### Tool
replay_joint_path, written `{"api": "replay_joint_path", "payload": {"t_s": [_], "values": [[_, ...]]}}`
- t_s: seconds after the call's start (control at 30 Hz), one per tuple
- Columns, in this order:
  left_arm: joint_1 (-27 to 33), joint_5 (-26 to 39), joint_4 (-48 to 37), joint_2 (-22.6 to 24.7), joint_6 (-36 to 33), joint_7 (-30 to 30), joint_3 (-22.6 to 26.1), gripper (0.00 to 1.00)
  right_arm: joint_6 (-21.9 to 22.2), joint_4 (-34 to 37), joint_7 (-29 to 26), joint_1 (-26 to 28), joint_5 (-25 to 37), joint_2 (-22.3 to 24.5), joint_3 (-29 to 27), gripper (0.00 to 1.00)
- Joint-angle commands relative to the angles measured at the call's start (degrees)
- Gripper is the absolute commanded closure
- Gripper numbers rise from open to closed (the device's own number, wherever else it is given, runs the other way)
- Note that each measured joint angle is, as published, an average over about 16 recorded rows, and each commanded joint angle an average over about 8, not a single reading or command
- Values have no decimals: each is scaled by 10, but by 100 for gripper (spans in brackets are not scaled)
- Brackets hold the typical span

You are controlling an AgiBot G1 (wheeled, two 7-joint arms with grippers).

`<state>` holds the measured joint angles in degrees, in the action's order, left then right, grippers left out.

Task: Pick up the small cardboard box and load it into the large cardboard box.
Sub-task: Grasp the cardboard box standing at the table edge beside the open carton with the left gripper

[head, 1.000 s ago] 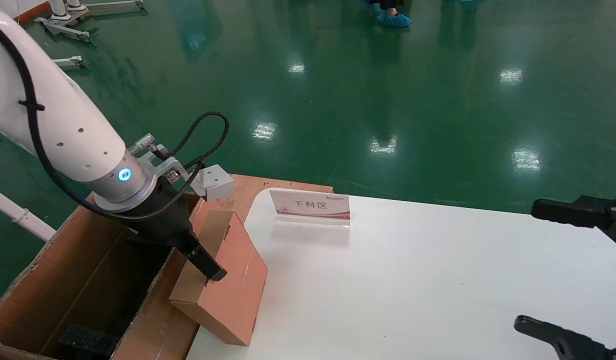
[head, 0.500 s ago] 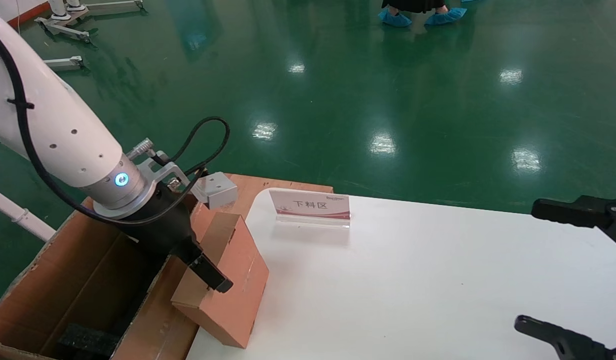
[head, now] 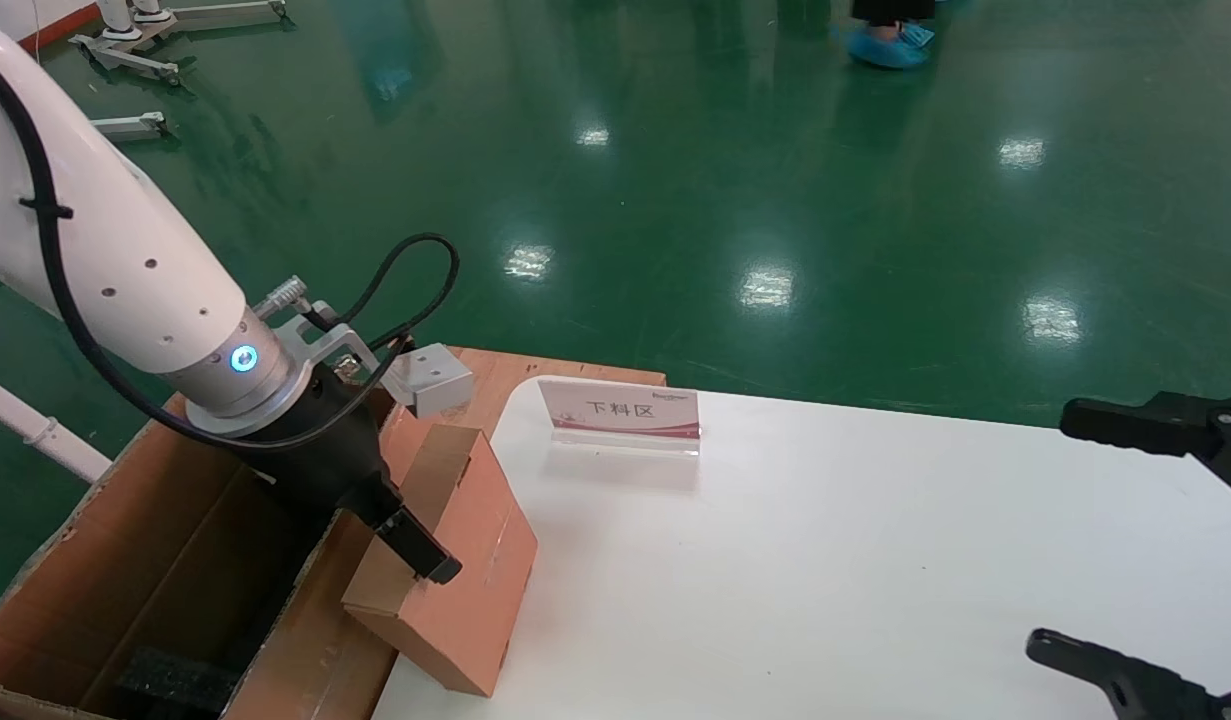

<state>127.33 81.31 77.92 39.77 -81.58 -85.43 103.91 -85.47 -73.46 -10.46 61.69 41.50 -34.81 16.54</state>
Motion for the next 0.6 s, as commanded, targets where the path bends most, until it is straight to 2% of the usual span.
{"api": "replay_joint_path", "payload": {"t_s": [0.03,0.6], "values": [[0,1,0,0,0,0,0,100,0,0,0,0,0,0,0,100],[1,3,0,1,-1,-1,1,100,0,0,0,0,0,0,0,100]]}}
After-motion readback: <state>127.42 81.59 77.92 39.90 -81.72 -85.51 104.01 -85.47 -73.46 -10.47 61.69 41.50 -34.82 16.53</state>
